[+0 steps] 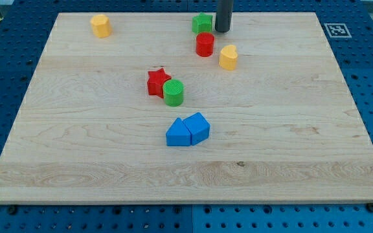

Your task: Separate green circle from the red star

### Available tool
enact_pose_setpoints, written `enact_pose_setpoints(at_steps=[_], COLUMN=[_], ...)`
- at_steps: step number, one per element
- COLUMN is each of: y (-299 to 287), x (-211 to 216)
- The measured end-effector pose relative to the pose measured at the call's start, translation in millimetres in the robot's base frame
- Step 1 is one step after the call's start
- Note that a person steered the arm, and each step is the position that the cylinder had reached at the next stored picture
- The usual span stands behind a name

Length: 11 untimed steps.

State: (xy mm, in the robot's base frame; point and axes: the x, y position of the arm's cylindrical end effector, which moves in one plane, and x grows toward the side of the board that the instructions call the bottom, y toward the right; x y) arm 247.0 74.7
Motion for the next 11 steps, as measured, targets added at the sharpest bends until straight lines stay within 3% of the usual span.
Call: enact_pose_setpoints(at_steps=[2, 4, 5, 6, 7, 9, 10, 11], y=[28, 100, 102, 67, -7, -157, -186, -133], x=[6, 76, 140, 201, 224, 231, 217, 207])
